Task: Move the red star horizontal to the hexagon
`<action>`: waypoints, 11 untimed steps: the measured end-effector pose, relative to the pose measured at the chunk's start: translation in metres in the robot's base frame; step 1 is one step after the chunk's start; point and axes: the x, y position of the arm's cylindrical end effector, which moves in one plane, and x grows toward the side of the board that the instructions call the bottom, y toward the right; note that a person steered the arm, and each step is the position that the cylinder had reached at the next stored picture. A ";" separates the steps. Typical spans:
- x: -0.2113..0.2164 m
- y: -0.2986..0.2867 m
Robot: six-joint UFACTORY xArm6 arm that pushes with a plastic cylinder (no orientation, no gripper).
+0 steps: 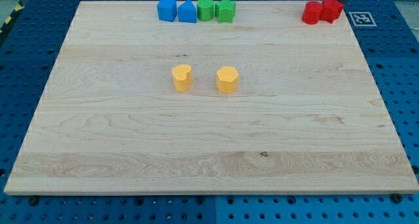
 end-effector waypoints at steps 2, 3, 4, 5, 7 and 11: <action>0.005 -0.024; 0.010 -0.027; 0.010 -0.031; 0.018 -0.031; 0.038 -0.023; 0.179 -0.023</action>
